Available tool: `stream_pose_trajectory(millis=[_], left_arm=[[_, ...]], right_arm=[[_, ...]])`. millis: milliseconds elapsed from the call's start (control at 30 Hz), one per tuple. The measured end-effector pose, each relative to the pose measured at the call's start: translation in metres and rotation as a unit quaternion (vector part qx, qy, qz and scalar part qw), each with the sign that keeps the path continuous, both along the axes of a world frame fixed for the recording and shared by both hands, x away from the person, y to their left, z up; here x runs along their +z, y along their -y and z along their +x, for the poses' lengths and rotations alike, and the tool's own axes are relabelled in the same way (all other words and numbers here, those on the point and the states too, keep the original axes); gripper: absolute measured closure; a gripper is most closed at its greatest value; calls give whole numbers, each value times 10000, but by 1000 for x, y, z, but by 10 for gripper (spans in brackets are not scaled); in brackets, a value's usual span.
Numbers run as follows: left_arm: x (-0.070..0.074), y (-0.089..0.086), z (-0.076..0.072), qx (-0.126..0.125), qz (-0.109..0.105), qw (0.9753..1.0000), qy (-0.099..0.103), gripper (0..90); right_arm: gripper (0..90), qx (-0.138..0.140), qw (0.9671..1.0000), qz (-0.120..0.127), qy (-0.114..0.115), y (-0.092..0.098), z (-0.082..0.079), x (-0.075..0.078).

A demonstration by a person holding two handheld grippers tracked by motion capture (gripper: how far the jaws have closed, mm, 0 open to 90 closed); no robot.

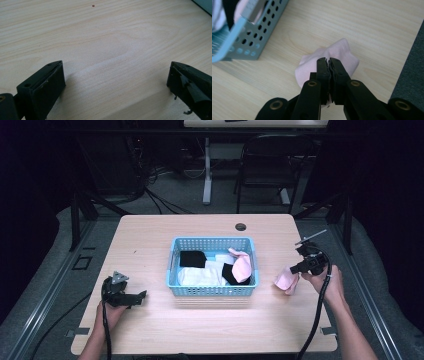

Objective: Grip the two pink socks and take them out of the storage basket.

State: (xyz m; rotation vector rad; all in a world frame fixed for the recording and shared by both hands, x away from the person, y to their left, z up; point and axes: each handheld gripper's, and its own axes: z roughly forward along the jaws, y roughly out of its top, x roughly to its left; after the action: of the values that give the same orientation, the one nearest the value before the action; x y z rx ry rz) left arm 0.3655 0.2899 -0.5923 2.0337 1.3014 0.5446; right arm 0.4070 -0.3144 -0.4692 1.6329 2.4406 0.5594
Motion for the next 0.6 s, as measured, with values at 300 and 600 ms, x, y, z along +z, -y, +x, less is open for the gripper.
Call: stream_pose_trajectory(millis=[300,600], left_arm=[[0,0,0,-5,8,10000,11,14],[0,0,0,-4,5,10000,3,14]], right_arm=[[869,-53,9996,-143,-221,0,-2,-33],[863,6,9993,-87,-364,-1,0,-42]])
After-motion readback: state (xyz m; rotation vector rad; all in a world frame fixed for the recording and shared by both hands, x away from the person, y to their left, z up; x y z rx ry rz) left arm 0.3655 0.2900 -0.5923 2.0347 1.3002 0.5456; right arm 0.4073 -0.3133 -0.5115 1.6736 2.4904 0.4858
